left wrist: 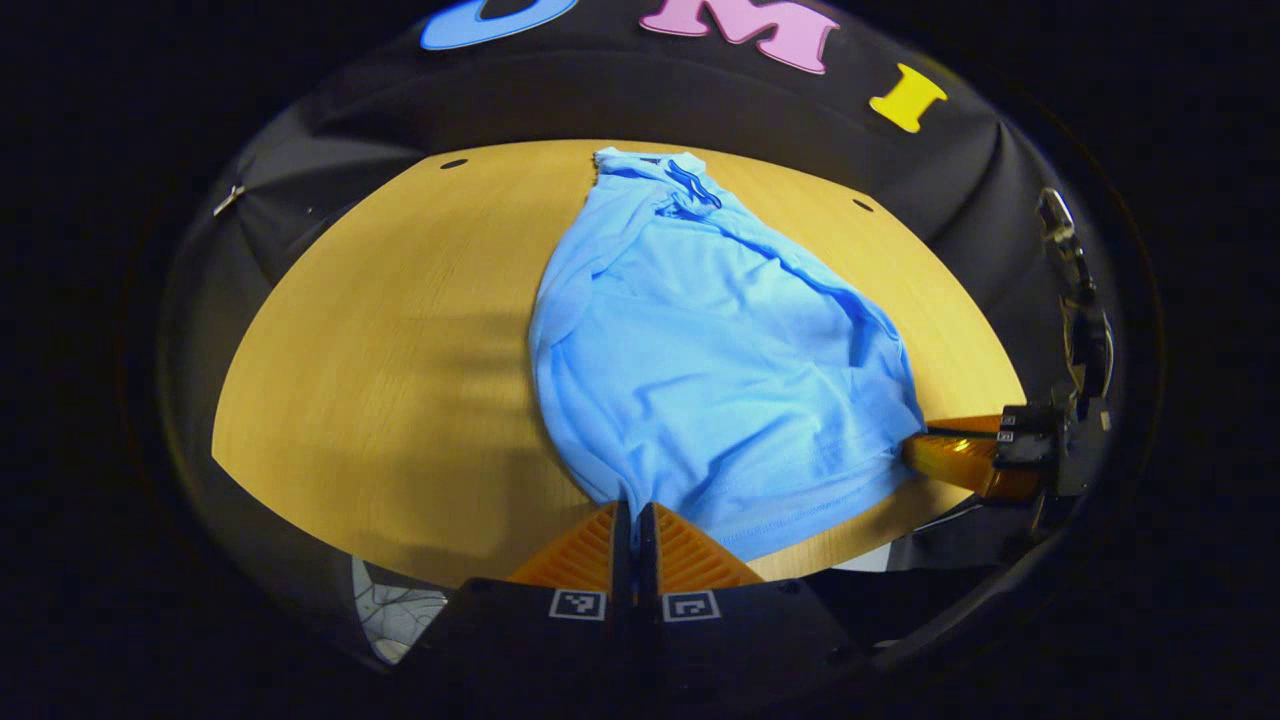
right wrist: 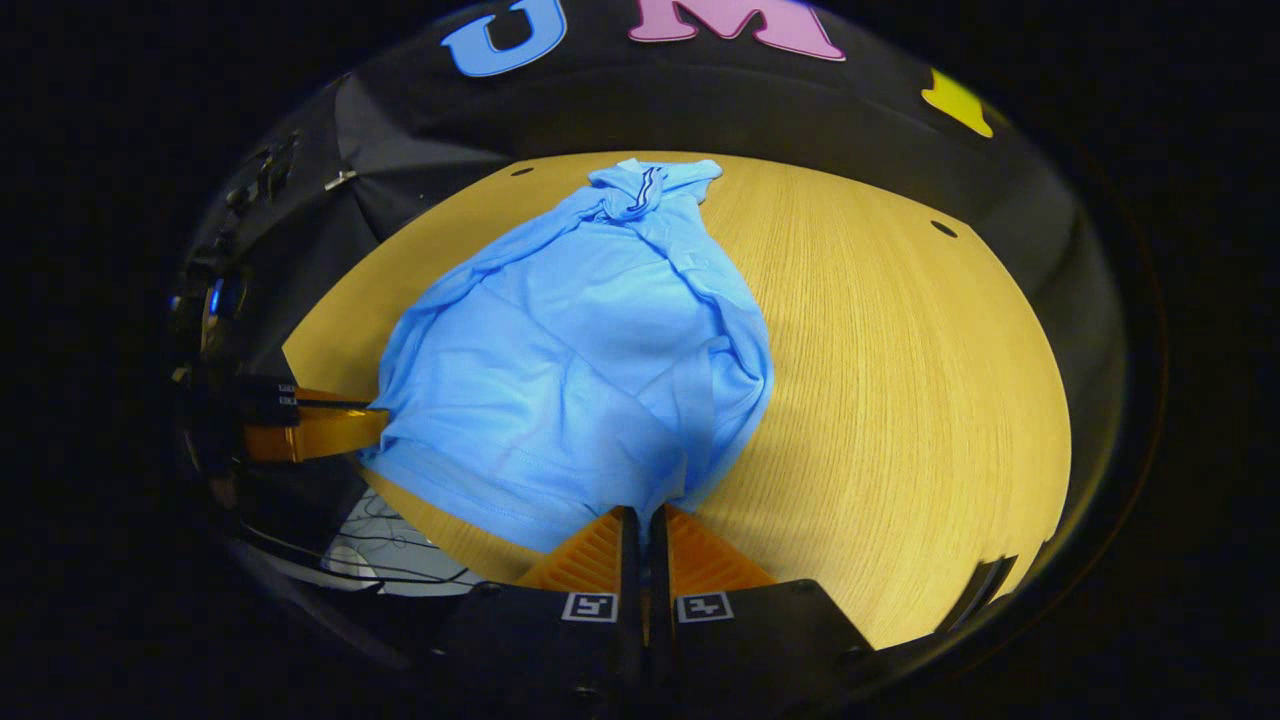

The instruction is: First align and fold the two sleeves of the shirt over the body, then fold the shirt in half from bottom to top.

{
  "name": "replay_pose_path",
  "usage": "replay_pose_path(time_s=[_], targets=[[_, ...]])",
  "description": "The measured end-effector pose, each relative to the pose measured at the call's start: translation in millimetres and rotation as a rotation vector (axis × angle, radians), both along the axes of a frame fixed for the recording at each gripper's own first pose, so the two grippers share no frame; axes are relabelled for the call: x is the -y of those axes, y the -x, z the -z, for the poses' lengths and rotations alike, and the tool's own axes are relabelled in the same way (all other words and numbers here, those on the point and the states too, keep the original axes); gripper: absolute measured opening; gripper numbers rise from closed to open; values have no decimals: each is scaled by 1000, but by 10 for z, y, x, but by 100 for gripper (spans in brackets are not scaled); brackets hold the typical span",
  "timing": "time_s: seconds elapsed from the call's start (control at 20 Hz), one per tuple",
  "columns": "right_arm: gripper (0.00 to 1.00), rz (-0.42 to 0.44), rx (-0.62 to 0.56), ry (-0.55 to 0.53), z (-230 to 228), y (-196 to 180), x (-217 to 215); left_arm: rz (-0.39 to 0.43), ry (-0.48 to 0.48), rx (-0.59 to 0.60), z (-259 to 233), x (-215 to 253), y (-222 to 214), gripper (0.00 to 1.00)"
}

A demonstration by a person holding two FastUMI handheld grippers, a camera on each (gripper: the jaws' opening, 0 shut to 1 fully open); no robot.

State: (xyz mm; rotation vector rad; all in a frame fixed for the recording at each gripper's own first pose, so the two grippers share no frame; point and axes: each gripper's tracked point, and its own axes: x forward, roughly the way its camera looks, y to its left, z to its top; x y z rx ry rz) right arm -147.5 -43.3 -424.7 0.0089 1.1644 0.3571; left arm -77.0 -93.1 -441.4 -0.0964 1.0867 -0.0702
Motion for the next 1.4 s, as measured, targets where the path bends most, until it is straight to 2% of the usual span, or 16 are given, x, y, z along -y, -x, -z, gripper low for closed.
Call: replay_pose_path(time_s=[0.25, 0.5, 0.7, 0.95, 1.0, 1.05, 1.1, 1.15, 1.4], targets=[[7, 34, 55, -46, -249, -171, -6, -52, 22, 61, -270, -84, -180, 6], [6, 110, 159, -125, -702, -712, -74, -91, 40, 173, -744, -103, -656, 6], [6, 148, 252, -165, -980, -1321, -69, -111, 36, 280, -1148, -166, -1223, 6], [7, 179, 338, -175, -1107, -2021, -56, -126, 46, 410, -1518, -208, -1994, 6], [6, 185, 351, -174, -1110, -2154, -51, -128, 48, 428, -1565, -205, -2154, 11], [6, 195, 361, -177, -1102, -2294, -46, -130, 51, 446, -1596, -207, -2309, 6], [7, 207, 370, -179, -1097, -2416, -45, -133, 47, 464, -1598, -220, -2474, 11], [7, 216, 379, -175, -1085, -2549, -38, -135, 44, 472, -1599, -239, -2614, 6], [6, 224, 426, -150, -907, -3246, -26, -176, 56, 504, -1580, -299, -3381, 6]])
